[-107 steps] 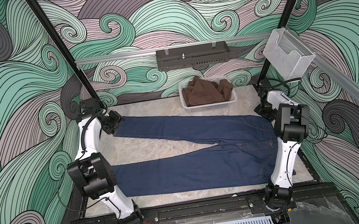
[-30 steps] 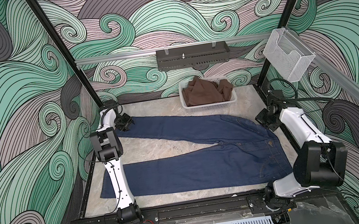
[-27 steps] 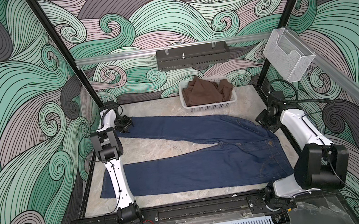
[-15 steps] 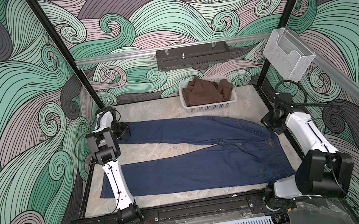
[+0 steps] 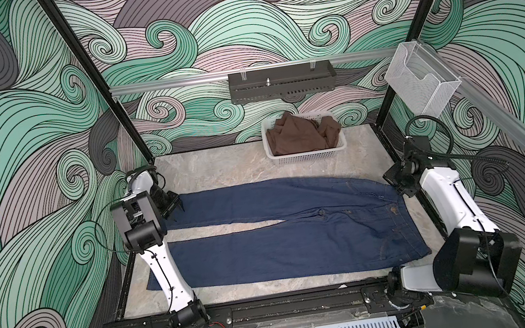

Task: Fold and stack the trousers
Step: Move the trousers to the center of the table, then fold the trousers at the center of the table.

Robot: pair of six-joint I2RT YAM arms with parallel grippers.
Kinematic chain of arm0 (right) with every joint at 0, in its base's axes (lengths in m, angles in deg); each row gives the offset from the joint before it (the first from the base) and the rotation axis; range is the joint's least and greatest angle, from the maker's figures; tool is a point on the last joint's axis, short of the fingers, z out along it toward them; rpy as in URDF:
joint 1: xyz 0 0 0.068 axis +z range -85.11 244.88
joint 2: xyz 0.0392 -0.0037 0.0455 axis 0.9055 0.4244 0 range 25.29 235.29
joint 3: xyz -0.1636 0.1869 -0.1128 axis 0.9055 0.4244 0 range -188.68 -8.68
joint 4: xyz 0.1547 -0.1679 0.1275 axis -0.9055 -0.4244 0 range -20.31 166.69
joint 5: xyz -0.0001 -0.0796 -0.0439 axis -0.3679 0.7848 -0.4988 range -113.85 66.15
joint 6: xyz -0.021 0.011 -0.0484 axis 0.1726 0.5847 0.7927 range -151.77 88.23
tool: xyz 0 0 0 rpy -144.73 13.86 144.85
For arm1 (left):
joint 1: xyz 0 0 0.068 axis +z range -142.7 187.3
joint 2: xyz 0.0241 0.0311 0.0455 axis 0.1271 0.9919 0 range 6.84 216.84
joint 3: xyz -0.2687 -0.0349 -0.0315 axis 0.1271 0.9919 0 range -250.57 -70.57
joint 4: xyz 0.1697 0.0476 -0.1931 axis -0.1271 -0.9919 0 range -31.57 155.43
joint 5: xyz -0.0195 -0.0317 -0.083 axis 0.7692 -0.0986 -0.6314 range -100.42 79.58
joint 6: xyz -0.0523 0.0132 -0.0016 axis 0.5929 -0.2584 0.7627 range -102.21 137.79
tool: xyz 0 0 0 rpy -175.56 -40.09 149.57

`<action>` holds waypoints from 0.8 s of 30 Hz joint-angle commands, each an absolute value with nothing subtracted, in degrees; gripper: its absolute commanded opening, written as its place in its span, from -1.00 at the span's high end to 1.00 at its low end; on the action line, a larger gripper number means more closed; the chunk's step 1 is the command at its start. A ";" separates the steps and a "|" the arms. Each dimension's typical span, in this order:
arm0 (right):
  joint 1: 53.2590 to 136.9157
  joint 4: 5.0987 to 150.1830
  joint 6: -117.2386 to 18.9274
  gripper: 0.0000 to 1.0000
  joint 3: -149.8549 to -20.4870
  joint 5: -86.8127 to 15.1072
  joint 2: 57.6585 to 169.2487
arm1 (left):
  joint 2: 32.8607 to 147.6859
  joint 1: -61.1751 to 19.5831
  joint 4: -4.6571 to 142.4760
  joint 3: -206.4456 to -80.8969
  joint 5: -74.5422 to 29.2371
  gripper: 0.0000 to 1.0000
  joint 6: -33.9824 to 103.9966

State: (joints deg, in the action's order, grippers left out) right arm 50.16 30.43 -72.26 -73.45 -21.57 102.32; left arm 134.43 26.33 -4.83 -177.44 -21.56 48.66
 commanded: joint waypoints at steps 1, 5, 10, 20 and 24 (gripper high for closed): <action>49.94 29.67 -71.32 1.00 -74.02 -20.93 102.09 | 129.91 25.92 -7.11 -185.50 -20.83 -0.08 47.15; 49.94 30.01 -71.40 1.00 -74.50 -21.86 103.02 | 133.09 25.88 -7.90 -195.64 -16.21 -0.13 46.79; 50.38 30.59 -71.54 1.00 -75.16 -22.90 104.13 | 144.99 25.90 -14.75 -213.04 -11.91 -0.13 46.88; 51.54 31.06 -71.15 1.00 -74.66 -23.80 104.14 | 152.21 26.20 -11.67 -216.71 -9.97 -0.16 46.34; 51.46 31.60 -71.16 1.00 -73.77 -23.92 104.07 | 154.80 26.46 -11.90 -217.84 -9.34 -0.18 46.26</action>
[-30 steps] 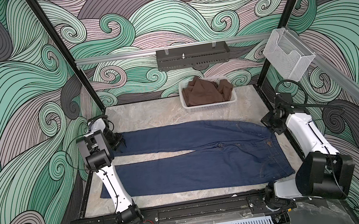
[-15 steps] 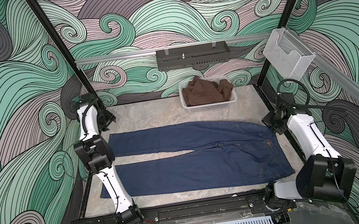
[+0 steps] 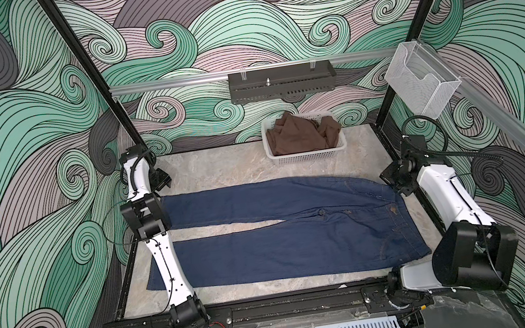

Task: Fold and stack the trousers
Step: Fold the trousers at the center of the table.

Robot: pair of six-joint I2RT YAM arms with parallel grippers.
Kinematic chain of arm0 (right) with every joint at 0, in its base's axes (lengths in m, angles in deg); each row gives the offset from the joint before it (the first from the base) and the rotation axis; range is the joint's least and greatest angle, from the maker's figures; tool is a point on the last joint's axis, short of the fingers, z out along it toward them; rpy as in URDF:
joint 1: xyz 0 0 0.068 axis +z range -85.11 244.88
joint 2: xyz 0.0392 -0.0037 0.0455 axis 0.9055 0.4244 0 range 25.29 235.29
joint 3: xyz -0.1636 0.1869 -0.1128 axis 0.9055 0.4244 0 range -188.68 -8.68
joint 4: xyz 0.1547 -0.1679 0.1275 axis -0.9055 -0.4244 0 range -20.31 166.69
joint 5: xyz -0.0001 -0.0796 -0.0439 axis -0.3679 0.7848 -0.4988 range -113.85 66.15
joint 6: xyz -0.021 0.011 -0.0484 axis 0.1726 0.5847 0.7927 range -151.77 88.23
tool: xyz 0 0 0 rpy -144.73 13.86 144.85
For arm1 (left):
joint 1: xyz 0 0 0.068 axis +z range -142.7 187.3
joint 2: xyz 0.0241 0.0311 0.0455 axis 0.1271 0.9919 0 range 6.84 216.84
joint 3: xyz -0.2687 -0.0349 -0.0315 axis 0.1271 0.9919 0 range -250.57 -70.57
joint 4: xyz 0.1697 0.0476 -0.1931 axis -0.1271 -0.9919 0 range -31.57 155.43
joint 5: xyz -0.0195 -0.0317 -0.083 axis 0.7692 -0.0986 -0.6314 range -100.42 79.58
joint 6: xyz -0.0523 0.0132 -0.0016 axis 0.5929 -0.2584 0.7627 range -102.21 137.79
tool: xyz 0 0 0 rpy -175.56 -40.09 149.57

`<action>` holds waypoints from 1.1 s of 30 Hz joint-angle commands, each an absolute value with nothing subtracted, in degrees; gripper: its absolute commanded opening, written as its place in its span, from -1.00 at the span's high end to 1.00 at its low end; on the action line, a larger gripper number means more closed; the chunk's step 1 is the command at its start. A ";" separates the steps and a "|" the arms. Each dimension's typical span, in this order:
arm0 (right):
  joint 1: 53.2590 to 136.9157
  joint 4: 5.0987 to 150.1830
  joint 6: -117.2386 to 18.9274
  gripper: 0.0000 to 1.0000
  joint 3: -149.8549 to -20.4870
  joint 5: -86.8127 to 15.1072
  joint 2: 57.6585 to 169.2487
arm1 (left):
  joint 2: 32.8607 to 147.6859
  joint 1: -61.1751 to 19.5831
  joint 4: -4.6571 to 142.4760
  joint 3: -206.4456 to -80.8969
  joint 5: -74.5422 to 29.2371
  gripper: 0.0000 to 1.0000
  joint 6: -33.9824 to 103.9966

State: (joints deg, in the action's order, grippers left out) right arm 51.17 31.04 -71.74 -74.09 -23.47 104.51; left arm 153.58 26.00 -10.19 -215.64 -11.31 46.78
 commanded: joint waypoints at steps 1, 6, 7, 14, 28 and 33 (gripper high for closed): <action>51.57 31.83 -71.17 1.00 -73.49 -24.21 103.96 | 155.51 26.53 -12.11 -218.21 -9.11 -0.18 46.20; 51.52 33.13 -71.23 1.00 -72.41 -24.90 103.75 | 157.56 26.73 -11.96 -218.72 -8.15 -0.17 46.37; 51.52 33.32 -71.23 1.00 -72.28 -25.06 103.82 | 157.95 26.72 -11.79 -218.82 -8.13 -0.16 46.48; 51.56 34.81 -70.93 1.00 -71.62 -25.88 104.63 | 160.29 26.64 -12.36 -220.38 -6.79 -0.08 46.54; 50.91 36.41 -70.40 1.00 -70.22 -27.07 106.30 | 163.28 26.60 -14.87 -221.02 -0.82 0.19 45.31; 50.92 36.44 -70.44 1.00 -70.25 -27.20 106.24 | 163.40 26.48 -14.60 -221.30 -1.88 0.63 45.49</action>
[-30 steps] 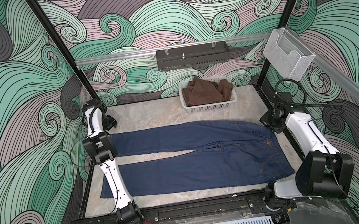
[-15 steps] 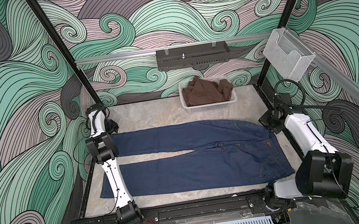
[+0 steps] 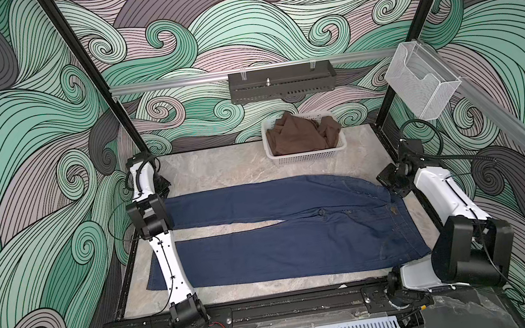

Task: Fold and stack the trousers
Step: Fold the trousers at the center of the table.

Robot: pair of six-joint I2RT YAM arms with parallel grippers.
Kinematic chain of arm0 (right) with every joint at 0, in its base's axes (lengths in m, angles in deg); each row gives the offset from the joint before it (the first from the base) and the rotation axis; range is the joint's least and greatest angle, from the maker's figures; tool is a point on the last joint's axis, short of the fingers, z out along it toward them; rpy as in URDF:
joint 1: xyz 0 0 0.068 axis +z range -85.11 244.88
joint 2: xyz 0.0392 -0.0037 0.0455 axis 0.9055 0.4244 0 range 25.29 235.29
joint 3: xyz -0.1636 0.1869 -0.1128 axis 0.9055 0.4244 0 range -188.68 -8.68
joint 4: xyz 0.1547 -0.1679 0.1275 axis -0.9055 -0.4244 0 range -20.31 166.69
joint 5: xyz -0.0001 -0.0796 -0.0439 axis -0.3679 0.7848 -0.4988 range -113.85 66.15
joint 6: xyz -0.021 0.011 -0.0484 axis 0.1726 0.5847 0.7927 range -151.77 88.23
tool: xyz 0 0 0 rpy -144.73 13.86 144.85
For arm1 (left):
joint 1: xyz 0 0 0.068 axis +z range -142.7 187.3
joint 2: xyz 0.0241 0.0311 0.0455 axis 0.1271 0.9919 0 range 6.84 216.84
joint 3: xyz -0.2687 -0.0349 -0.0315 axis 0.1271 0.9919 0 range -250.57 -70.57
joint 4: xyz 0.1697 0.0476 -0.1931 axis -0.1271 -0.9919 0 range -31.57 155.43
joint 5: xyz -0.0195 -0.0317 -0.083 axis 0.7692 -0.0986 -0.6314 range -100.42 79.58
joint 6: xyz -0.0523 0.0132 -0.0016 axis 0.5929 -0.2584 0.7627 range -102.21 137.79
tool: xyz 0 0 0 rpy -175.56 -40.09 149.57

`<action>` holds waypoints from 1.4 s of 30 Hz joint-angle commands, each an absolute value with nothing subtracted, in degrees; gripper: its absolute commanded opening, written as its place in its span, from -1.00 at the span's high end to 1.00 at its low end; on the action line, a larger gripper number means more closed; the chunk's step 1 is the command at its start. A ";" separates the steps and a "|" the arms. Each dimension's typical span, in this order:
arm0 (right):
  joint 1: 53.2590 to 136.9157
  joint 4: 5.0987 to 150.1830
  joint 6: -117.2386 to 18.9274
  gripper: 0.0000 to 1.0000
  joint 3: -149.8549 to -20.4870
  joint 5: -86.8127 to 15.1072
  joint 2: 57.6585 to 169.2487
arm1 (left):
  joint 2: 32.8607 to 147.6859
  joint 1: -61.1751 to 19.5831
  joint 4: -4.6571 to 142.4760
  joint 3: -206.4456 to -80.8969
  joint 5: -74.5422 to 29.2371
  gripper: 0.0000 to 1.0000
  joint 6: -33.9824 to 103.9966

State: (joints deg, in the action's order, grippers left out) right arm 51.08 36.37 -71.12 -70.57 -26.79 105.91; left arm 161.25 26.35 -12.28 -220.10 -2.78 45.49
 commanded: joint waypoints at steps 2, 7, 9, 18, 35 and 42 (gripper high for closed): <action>50.91 36.51 -70.49 1.00 -70.29 -27.39 106.15 | 162.76 26.45 -14.08 -221.36 -2.46 0.81 45.56; 50.91 36.37 -70.92 1.00 -71.05 -27.90 105.71 | 161.21 26.38 -12.43 -223.20 -4.22 1.00 45.77; 50.91 36.43 -71.24 1.00 -71.63 -28.43 105.45 | 159.87 26.38 -12.23 -223.89 -4.82 1.00 45.82; 49.36 36.44 -71.08 1.00 -75.54 -32.71 105.29 | 143.54 28.39 -5.24 -214.65 -12.96 1.00 47.47; 43.91 47.64 -69.51 1.00 -81.85 -34.49 108.39 | 131.88 36.53 -1.23 -196.69 -33.73 1.00 50.66; 43.89 55.37 -73.32 1.00 -91.47 -36.08 119.44 | 137.82 35.74 2.13 -206.72 -41.32 1.00 53.60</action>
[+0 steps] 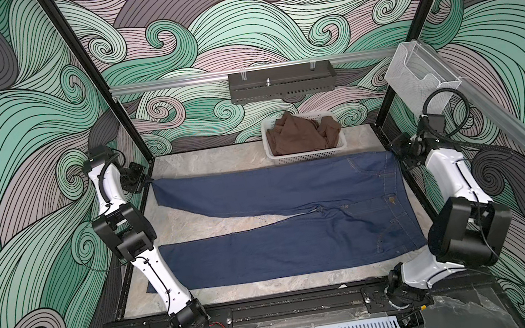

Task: Fold and stack the trousers
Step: Fold the trousers at the center of the table.

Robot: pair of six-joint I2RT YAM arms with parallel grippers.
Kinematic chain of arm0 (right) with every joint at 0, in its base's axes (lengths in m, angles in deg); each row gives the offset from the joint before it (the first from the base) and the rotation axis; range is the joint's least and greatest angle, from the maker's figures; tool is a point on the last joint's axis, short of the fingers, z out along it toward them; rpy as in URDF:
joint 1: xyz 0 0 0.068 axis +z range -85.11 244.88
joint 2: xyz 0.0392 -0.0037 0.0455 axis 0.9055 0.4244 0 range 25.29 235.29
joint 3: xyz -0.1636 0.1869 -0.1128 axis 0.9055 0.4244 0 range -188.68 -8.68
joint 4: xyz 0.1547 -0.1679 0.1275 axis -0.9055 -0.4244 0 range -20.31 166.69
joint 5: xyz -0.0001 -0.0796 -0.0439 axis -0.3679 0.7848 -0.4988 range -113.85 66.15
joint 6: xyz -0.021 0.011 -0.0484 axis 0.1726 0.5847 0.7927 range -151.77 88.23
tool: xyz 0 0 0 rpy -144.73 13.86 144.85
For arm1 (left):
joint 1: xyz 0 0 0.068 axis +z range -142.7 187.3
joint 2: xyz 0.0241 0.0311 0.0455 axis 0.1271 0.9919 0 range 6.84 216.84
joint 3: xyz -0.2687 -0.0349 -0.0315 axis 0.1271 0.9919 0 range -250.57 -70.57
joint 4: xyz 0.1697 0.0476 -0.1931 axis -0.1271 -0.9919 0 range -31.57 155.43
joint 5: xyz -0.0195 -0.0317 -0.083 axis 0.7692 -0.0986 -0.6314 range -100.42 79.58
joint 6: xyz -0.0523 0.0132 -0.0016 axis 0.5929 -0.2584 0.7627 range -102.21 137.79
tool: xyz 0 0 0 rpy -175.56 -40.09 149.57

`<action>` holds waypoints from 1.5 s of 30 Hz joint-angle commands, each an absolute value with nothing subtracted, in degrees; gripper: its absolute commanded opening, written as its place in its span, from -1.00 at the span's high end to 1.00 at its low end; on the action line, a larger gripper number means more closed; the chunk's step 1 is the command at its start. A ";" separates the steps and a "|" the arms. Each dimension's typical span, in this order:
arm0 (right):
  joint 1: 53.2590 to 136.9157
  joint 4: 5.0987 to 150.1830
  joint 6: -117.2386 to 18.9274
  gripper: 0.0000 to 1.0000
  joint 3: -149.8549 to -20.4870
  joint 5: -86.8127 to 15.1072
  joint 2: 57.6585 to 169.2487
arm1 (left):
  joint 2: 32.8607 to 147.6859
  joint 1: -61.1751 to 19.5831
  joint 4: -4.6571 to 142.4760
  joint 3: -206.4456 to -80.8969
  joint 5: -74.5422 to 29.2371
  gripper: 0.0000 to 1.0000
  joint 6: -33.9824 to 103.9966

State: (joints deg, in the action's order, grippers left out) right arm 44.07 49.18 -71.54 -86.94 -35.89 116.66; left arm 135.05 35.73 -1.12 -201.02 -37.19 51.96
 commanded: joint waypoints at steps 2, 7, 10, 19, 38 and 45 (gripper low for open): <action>43.89 55.77 -74.10 1.00 -94.57 -36.59 122.29 | 140.03 35.39 1.99 -211.32 -42.17 1.00 54.20; 43.88 58.39 -75.19 1.00 -99.70 -36.68 125.74 | 139.95 35.38 6.65 -212.85 -42.49 1.00 56.59; 43.89 59.58 -75.45 1.00 -101.11 -35.69 126.77 | 139.55 35.36 9.30 -213.02 -41.41 1.00 57.17; 43.81 62.18 -75.79 1.00 -102.92 -33.32 129.89 | 141.91 34.79 12.38 -214.62 -42.74 1.00 60.35; 42.19 65.40 -72.96 1.00 -93.04 -33.90 123.06 | 118.20 38.61 24.42 -176.23 -51.48 1.00 60.83; 39.83 66.76 -68.99 1.00 -79.23 -31.87 112.58 | 102.56 44.31 29.56 -154.04 -54.48 1.00 60.73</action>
State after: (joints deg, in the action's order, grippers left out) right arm 41.33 62.23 -72.50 -82.35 -33.85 116.66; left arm 107.40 42.53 25.05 -157.68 -51.88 60.77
